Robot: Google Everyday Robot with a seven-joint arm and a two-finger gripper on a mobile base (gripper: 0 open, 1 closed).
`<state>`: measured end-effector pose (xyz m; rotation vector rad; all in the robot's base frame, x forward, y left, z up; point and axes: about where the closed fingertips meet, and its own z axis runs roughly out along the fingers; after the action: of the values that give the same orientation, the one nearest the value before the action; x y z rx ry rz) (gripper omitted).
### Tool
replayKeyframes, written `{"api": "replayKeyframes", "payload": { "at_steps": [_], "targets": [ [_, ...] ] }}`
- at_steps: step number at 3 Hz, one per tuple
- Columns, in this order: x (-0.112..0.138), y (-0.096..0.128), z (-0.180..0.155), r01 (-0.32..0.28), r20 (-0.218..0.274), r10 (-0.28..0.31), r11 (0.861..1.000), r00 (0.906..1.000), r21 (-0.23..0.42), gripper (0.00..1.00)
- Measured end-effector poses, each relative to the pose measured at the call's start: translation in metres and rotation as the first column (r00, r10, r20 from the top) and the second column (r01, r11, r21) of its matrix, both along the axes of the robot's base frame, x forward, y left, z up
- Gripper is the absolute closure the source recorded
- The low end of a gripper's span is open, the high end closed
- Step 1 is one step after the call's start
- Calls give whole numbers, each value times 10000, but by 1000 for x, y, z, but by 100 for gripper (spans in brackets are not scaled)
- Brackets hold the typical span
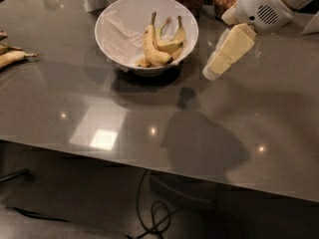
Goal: Pick banana from white bowl
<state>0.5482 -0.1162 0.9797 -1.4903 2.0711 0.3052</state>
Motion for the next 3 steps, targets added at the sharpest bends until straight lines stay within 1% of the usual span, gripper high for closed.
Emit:
{"api": "replayKeyframes", "payload": {
  "at_steps": [1,2,3],
  "targets": [
    [0,0,0,2,1,-2,10000,10000,1,0],
    [11,13,-2,404,262,-415,9984,9988,395,0],
    [43,54,-1,750,533,-824,9890,9952,1276,0]
  ]
}}
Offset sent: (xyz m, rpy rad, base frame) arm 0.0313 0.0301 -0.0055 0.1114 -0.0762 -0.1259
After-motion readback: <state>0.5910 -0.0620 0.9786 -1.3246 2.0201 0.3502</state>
